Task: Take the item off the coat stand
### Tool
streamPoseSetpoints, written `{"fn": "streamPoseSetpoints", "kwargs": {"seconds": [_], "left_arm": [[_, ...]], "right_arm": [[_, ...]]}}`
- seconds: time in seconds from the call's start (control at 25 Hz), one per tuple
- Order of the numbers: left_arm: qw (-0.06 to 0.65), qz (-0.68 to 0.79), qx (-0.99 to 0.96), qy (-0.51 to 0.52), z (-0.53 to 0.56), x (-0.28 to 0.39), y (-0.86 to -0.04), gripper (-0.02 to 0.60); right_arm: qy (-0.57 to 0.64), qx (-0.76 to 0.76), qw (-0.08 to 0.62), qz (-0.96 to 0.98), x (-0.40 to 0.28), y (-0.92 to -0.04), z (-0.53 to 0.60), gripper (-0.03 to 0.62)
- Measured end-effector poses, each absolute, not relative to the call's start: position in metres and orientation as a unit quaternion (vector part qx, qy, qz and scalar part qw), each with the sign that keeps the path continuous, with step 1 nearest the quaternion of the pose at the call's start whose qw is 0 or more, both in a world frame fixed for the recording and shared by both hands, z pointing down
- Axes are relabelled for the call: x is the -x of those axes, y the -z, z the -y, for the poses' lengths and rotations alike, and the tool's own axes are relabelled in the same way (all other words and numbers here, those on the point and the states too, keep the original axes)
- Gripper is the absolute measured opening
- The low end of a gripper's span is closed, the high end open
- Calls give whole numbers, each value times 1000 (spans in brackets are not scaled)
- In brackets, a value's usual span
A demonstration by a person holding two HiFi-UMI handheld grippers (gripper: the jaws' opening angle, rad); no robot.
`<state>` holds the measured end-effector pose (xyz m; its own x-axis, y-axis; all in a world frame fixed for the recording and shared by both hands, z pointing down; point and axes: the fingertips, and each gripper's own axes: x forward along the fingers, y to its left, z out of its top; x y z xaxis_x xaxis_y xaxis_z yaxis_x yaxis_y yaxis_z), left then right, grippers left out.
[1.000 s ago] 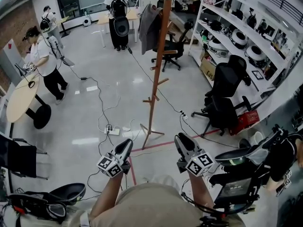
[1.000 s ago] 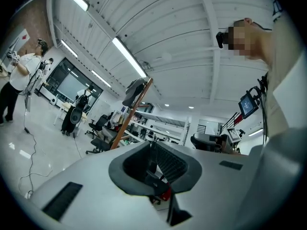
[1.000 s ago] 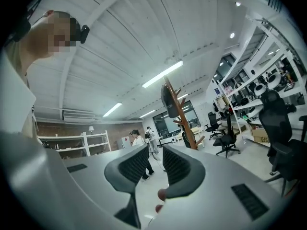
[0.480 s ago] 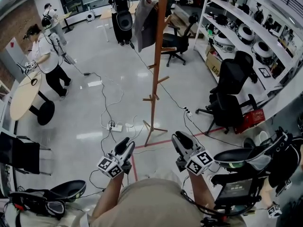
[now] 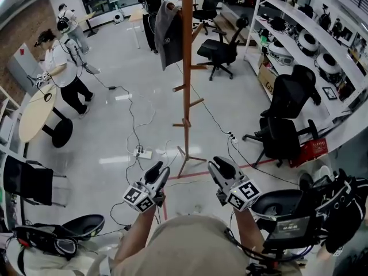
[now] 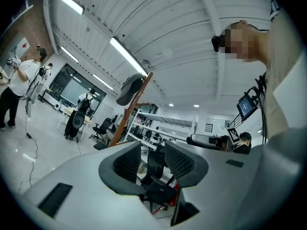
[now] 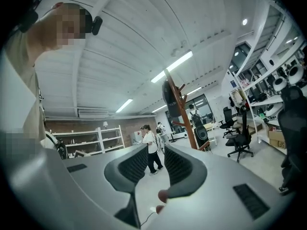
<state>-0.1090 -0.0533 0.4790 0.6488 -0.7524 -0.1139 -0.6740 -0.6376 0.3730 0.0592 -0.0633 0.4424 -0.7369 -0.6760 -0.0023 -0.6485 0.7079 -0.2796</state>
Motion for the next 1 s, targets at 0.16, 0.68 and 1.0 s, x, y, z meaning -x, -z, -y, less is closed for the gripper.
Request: {"fn": "streamPoseSetpoints", "kwargs": {"seconds": [0.16, 0.68, 1.0], "left_arm": [[167, 400, -893, 118, 57, 92, -490, 155], [162, 405, -891, 128, 61, 82, -499, 167], [154, 400, -896, 116, 74, 85, -488, 167]], "right_arm": [[126, 352, 35, -927, -69, -446, 72, 97], [118, 344, 67, -929, -94, -445, 79, 97], [112, 350, 54, -929, -88, -441, 92, 97]]}}
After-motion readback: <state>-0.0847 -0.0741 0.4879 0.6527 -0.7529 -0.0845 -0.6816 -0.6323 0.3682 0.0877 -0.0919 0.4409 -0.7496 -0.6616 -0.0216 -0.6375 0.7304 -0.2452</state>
